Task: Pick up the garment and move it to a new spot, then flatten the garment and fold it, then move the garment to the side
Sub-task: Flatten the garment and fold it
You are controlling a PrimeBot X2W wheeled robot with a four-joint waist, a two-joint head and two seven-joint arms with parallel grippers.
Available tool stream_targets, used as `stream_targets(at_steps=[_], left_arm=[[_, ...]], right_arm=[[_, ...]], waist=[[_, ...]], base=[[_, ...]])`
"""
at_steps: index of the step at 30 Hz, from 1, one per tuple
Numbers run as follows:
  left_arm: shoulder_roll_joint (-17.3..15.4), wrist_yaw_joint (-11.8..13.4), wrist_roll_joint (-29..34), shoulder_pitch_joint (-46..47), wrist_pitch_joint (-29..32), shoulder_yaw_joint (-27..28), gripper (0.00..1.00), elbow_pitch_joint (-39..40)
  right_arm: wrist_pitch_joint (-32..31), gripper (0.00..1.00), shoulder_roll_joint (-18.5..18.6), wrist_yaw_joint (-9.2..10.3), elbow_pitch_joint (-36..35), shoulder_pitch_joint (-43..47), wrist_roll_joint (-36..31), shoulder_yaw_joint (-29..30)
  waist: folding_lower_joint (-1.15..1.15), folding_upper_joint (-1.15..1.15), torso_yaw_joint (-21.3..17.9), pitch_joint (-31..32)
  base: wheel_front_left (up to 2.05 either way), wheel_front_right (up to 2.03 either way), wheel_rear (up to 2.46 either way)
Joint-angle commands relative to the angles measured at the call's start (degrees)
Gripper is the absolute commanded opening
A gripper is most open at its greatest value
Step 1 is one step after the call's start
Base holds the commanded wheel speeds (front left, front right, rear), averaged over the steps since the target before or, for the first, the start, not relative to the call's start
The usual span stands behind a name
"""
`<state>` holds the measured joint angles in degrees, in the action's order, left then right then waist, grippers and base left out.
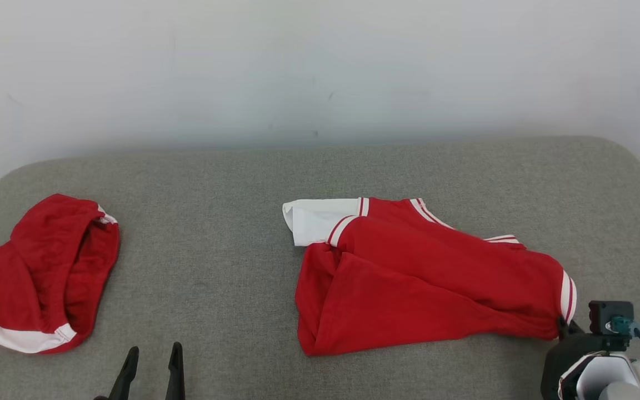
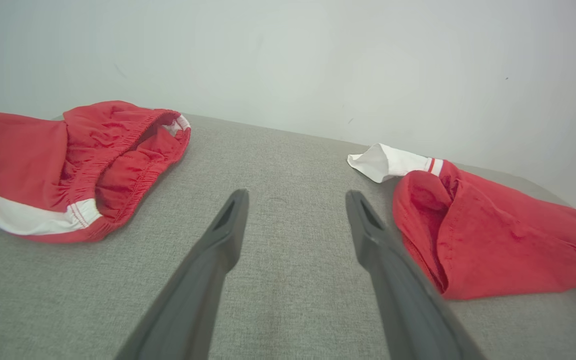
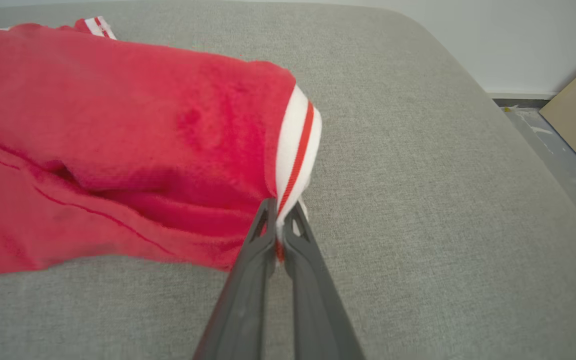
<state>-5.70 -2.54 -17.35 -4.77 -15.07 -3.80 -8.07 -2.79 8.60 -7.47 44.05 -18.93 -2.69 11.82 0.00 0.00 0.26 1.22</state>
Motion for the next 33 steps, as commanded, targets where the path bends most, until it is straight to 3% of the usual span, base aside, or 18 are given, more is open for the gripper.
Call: stream_targets(at_steps=[1, 2, 11, 22, 33], left_arm=[[0.1, -0.3, 0.3, -0.6, -0.1, 0.3, 1.00, 0.0], [0.1, -0.4, 0.3, -0.7, -0.1, 0.3, 1.00, 0.0], [0.0, -0.8, 0.4, -1.6, -0.1, 0.8, 1.00, -0.2], [0.5, -0.8, 0.3, -1.0, -0.1, 1.3, 1.00, -0.5], [0.9, -0.5, 0.6, -0.5, -0.1, 1.6, 1.00, -0.8]], right_arm=[[-0.7, 0.68, -0.7, -0.05, -1.2, 1.1, -0.7, 0.4], [-1.2, 1.00, -1.1, -0.05, -2.0, 1.5, -1.0, 0.6], [-3.9, 1.00, -2.7, -0.05, -11.9, 4.8, -1.2, 1.8], [1.3, 1.00, -4.6, -0.04, -30.4, 11.0, -1.3, -2.1], [5.0, 1.00, -5.7, -0.05, -33.5, 17.1, -0.7, -3.5]], waist=[[0.00, 0.00, 0.1, 0.1], [0.00, 0.00, 0.2, 0.2], [0.00, 0.00, 1.0, 0.6], [0.00, 0.00, 1.3, 0.8], [0.00, 0.00, 1.4, 0.8]], base=[[0.00, 0.00, 0.00], [0.00, 0.00, 0.00], [0.00, 0.00, 0.00], [0.00, 0.00, 0.00], [0.00, 0.00, 0.00]])
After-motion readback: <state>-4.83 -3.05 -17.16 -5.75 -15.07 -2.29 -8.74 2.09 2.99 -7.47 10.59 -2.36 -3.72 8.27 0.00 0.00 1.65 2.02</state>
